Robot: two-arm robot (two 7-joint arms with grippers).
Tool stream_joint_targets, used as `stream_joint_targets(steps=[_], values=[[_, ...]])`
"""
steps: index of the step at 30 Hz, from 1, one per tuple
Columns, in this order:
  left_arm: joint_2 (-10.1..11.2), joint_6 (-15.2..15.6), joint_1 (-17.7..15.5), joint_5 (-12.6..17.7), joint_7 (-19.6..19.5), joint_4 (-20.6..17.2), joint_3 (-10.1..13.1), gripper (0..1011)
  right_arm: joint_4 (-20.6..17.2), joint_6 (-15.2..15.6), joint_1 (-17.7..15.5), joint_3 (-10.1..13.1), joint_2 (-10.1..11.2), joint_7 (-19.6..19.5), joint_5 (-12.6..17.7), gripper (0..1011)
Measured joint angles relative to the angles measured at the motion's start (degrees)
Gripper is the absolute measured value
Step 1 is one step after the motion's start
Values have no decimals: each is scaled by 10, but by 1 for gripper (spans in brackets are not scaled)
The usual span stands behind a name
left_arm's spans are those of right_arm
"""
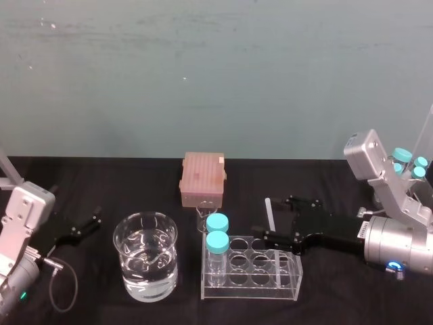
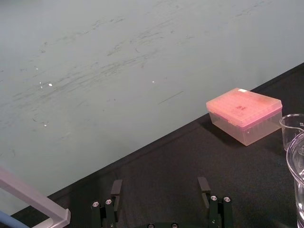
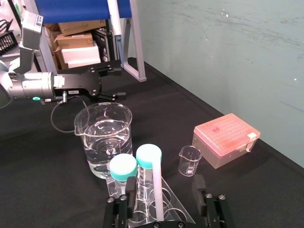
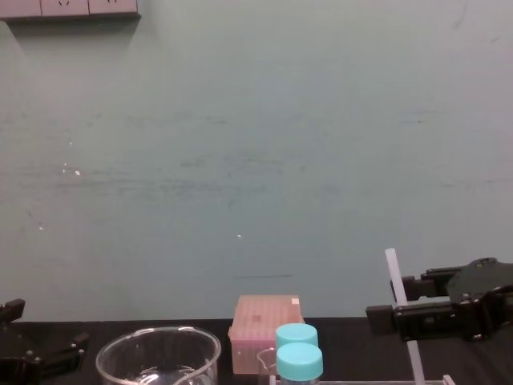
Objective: Pick up the stirring rod with one hand, then place it down.
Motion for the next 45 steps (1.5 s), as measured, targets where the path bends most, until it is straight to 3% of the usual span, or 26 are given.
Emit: stream_joint_targets(steps=[22,32,45], values=[[0,0,0,0,0,0,0,1005,-1,1,0,0,0,0,1,87],[0,0,0,0,0,0,0,1005,-1,0,-1,1,0,-1,2,69],[0,0,0,0,0,0,0,1005,-23,-22,-22,59,-5,-24,56,69]])
